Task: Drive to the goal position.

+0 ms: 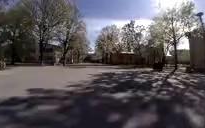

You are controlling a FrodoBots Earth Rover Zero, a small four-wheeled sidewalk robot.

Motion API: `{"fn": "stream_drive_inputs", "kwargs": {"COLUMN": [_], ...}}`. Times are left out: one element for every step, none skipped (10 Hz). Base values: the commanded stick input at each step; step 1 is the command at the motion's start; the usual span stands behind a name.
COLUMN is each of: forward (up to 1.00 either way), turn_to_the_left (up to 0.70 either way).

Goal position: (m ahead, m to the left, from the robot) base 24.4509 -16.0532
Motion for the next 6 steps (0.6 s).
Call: {"fn": "stream_drive_inputs", "kwargs": {"forward": [1.00, 1.00, 1.00, 1.00, 1.00, 1.00], "turn_to_the_left": [0.00, 0.00, 0.00, 0.00, 0.00, 0.00]}}
